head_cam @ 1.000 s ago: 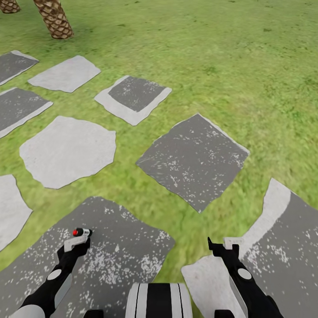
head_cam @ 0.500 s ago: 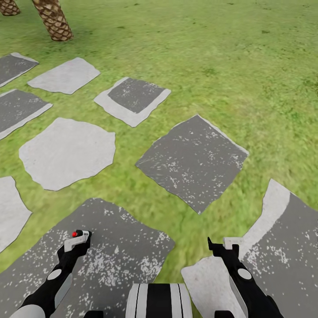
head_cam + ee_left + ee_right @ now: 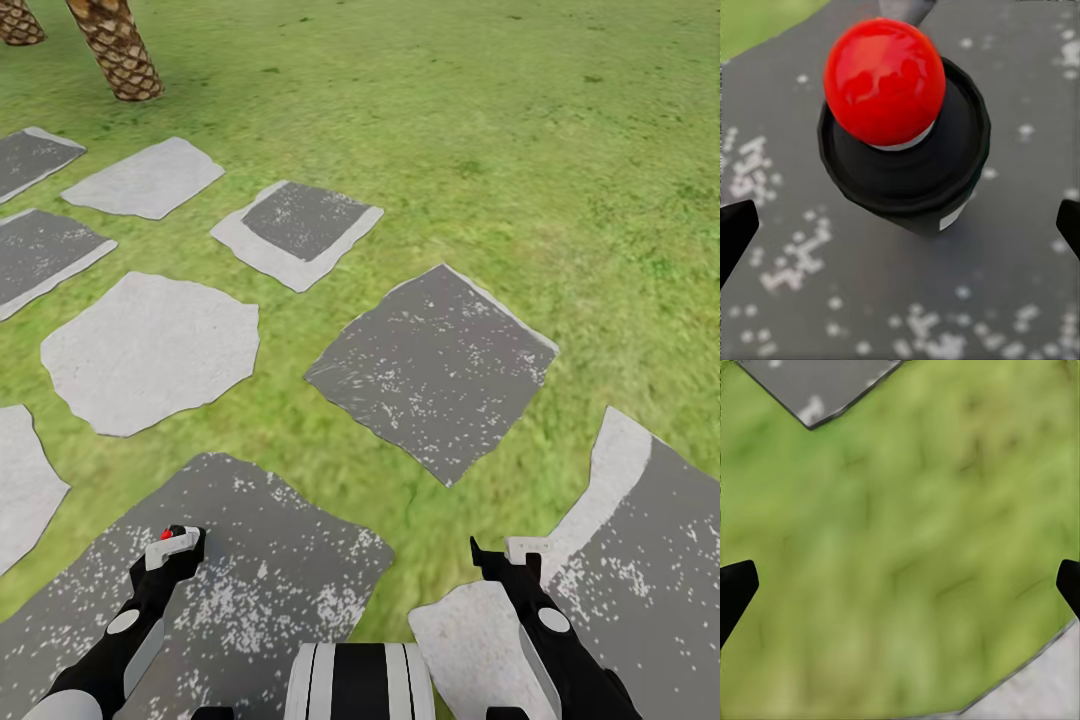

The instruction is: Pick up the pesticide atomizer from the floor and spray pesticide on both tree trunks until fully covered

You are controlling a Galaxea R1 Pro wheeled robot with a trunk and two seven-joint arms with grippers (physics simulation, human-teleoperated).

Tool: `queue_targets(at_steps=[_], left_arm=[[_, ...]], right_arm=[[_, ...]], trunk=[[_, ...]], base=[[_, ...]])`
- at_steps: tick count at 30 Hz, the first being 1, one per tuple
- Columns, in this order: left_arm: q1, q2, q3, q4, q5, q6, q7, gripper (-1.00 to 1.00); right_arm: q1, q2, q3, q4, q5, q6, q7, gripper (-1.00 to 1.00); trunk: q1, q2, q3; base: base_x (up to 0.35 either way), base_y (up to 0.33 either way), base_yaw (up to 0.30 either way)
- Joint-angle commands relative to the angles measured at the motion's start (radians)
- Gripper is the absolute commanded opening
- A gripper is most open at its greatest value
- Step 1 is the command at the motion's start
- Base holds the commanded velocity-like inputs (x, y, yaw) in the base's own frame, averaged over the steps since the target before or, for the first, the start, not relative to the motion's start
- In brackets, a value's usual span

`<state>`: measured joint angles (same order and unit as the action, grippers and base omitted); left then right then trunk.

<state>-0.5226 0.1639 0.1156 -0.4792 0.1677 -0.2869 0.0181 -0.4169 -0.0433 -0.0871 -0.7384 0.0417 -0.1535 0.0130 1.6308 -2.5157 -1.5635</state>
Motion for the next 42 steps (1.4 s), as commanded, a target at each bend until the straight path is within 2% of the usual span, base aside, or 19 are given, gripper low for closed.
queue_targets(at_steps=[1, 10, 31, 42], left_arm=[[0.000, 0.001, -0.002, 0.001, 0.006, -0.003, 0.002, 1.00], [0.000, 0.000, -0.002, 0.001, 0.007, -0.003, 0.002, 1.00], [0.001, 0.002, -0.001, -0.007, 0.007, -0.003, 0.002, 1.00], [0.001, 0.002, 0.003, -0.007, 0.007, -0.003, 0.002, 1.00]], right_arm=[[0.000, 0.000, -0.002, 0.001, 0.004, -0.003, 0.001, 1.00], [0.000, 0.002, -0.002, 0.002, 0.004, -0.003, 0.002, 1.00], [0.000, 0.002, -0.002, 0.004, 0.004, -0.003, 0.001, 1.00], [0.000, 0.002, -0.002, 0.004, 0.004, -0.003, 0.002, 1.00]], trunk=[[0.000, 0.000, 0.000], [0.000, 0.000, 0.009], [0.000, 0.000, 0.010], [0.000, 0.000, 0.021]], base=[[0.000, 0.000, 0.000], [0.000, 0.000, 0.000], [0.029, 0.000, 0.000], [0.000, 0.000, 0.000]])
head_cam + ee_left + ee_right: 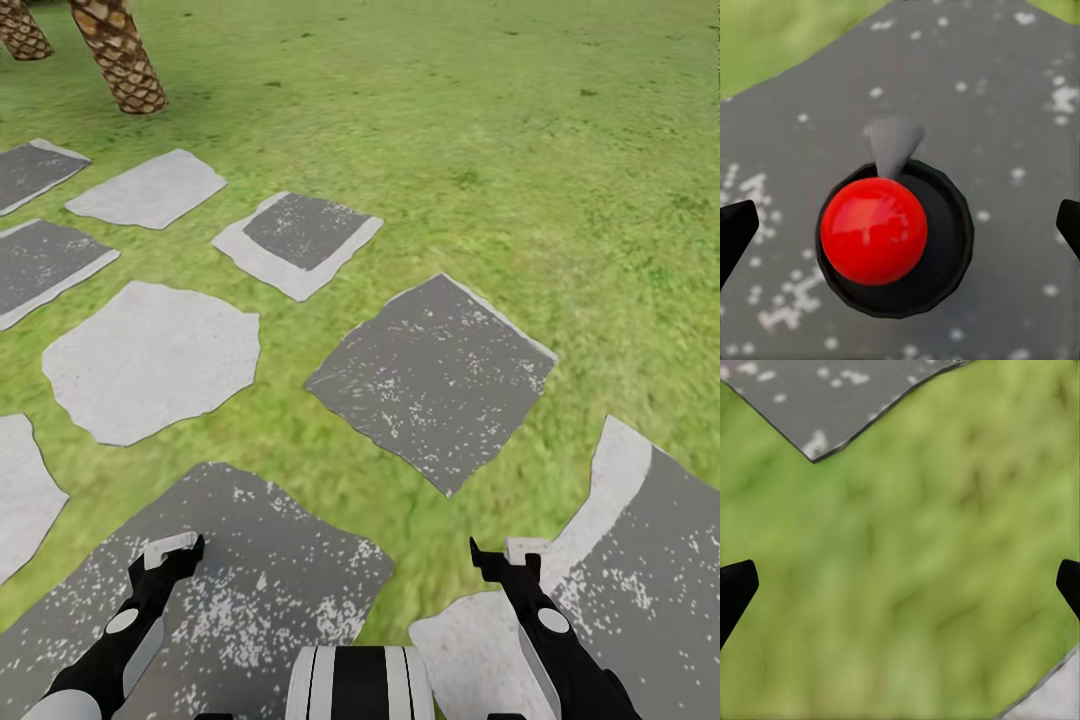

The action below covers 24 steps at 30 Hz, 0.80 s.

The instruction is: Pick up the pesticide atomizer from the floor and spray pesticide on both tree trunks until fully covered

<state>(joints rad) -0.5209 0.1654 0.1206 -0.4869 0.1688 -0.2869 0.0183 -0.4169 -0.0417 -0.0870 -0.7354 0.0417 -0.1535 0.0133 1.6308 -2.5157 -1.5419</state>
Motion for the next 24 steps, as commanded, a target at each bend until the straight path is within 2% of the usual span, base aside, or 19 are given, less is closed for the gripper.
queue_targets(at_steps=[1, 14, 24], left_arm=[[0.000, 0.000, -0.002, 0.001, 0.006, -0.003, 0.002, 1.00], [0.000, 0.000, -0.002, 0.001, 0.008, -0.003, 0.002, 1.00], [-0.001, -0.001, -0.005, 0.001, 0.008, -0.003, 0.002, 1.00]], right_arm=[[0.000, 0.000, -0.002, 0.001, 0.004, -0.003, 0.001, 1.00], [0.000, 0.000, -0.002, 0.002, 0.004, -0.003, 0.002, 1.00], [0.000, 0.000, -0.002, 0.003, 0.004, -0.003, 0.002, 1.00]], trunk=[[0.000, 0.000, 0.000], [0.000, 0.000, 0.000], [0.000, 0.000, 0.000]], base=[[0.000, 0.000, 0.000], [-0.052, 0.026, 0.000], [0.027, 0.002, 0.000]])
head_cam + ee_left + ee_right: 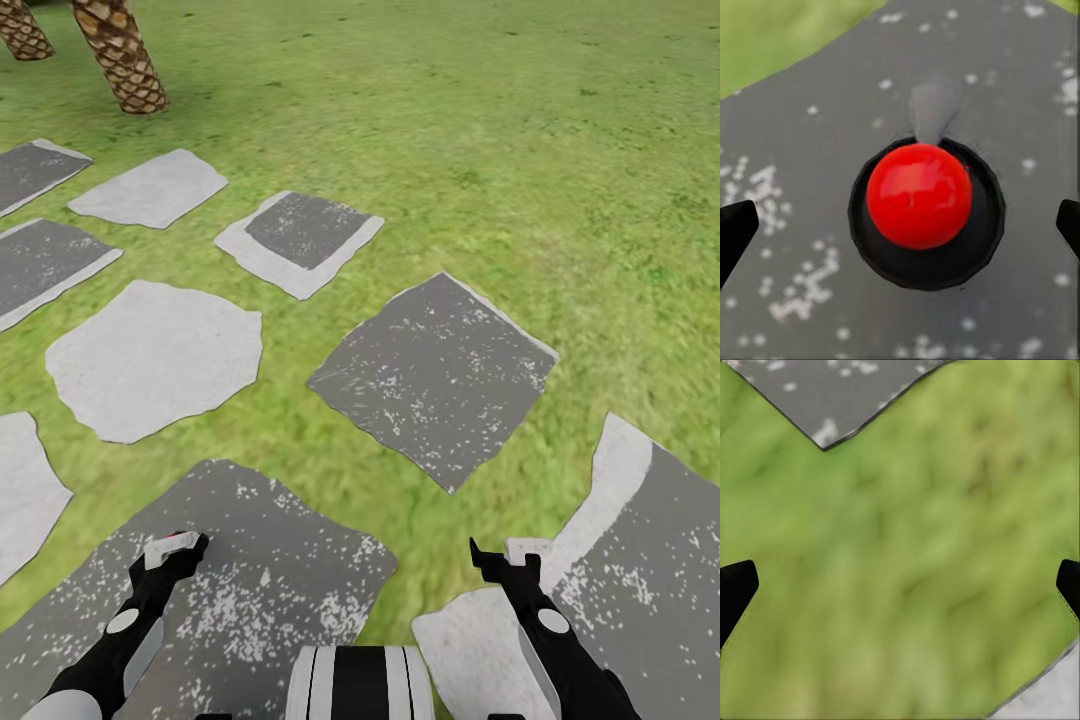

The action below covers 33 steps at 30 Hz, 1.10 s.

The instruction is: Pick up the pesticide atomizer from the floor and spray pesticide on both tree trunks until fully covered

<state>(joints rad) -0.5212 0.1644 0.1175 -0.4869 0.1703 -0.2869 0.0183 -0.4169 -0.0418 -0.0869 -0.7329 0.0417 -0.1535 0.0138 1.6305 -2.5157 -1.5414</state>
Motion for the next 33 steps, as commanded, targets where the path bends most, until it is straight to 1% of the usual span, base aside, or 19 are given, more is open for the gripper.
queue_targets(at_steps=[1, 10, 11, 33], left_arm=[[0.000, 0.000, -0.002, 0.001, 0.006, -0.003, 0.002, 1.00], [0.000, 0.001, -0.002, 0.000, 0.006, -0.004, 0.002, 1.00], [0.000, 0.001, -0.002, 0.000, 0.006, -0.004, 0.002, -1.00], [0.000, 0.001, 0.001, -0.001, 0.009, -0.004, 0.002, -1.00]], right_arm=[[0.000, 0.000, -0.002, 0.000, 0.004, -0.003, 0.001, 1.00], [0.000, 0.000, -0.002, 0.000, 0.004, -0.003, 0.001, 1.00], [0.000, 0.000, -0.002, 0.000, 0.004, -0.003, 0.001, 1.00], [0.000, 0.000, -0.002, -0.002, 0.004, -0.003, 0.002, 1.00]], trunk=[[0.000, 0.000, 0.000], [0.000, 0.000, 0.000], [0.000, 0.000, 0.000], [0.000, 0.000, 0.000]], base=[[0.128, 0.000, 0.000], [0.018, 0.000, 0.000], [0.000, 0.000, 0.000], [0.000, 0.000, 0.000]])
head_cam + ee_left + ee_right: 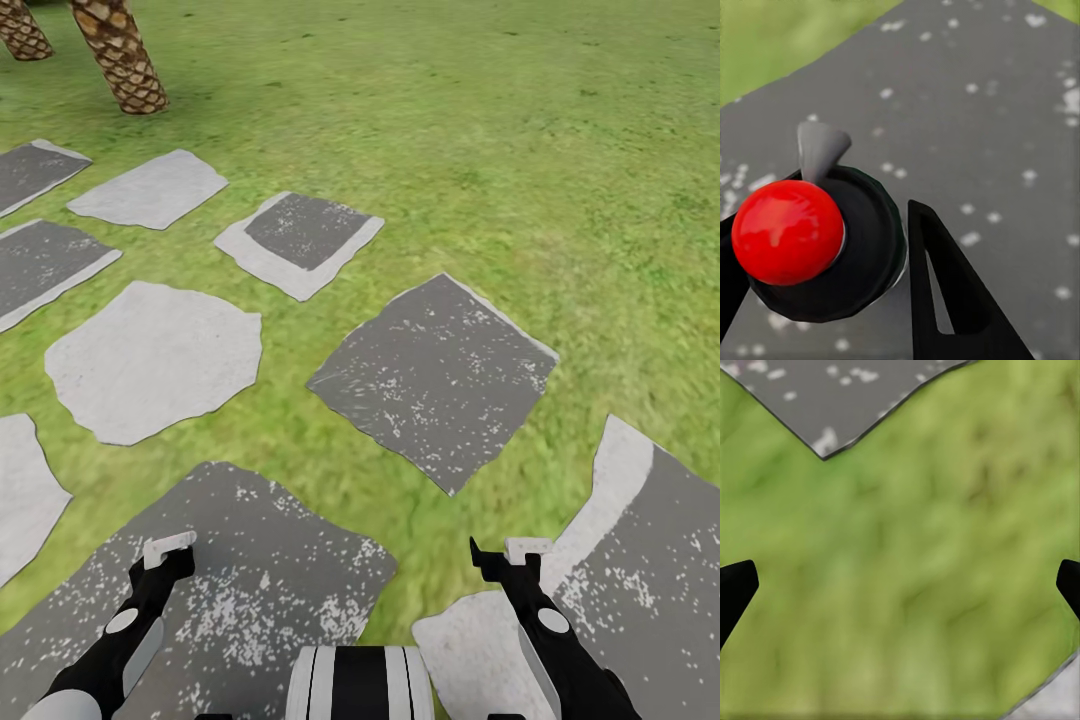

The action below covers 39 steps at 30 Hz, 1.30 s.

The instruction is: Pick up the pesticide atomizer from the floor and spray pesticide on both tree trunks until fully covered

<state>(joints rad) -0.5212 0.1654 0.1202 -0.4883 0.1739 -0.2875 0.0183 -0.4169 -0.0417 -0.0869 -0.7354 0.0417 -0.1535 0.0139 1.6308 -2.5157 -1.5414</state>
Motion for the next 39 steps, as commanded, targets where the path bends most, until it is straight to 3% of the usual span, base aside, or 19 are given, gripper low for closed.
queue_targets(at_steps=[1, 5, 39], left_arm=[[0.000, 0.000, -0.002, 0.001, 0.006, -0.003, 0.002, -1.00], [0.000, 0.000, -0.003, 0.000, 0.006, -0.002, 0.002, -1.00], [0.001, 0.004, -0.010, -0.019, 0.001, 0.008, 0.001, -1.00]], right_arm=[[0.000, 0.000, -0.002, 0.001, 0.004, -0.003, 0.001, 1.00], [0.000, 0.000, -0.002, 0.001, 0.004, -0.003, 0.001, 1.00], [0.000, 0.000, -0.002, -0.001, 0.003, -0.004, 0.002, 1.00]], trunk=[[0.000, 0.000, 0.000], [0.000, 0.000, 0.000], [-0.015, 0.008, 0.133]], base=[[0.000, 0.000, 0.000], [0.000, 0.000, 0.000], [0.000, 0.000, -0.004]])
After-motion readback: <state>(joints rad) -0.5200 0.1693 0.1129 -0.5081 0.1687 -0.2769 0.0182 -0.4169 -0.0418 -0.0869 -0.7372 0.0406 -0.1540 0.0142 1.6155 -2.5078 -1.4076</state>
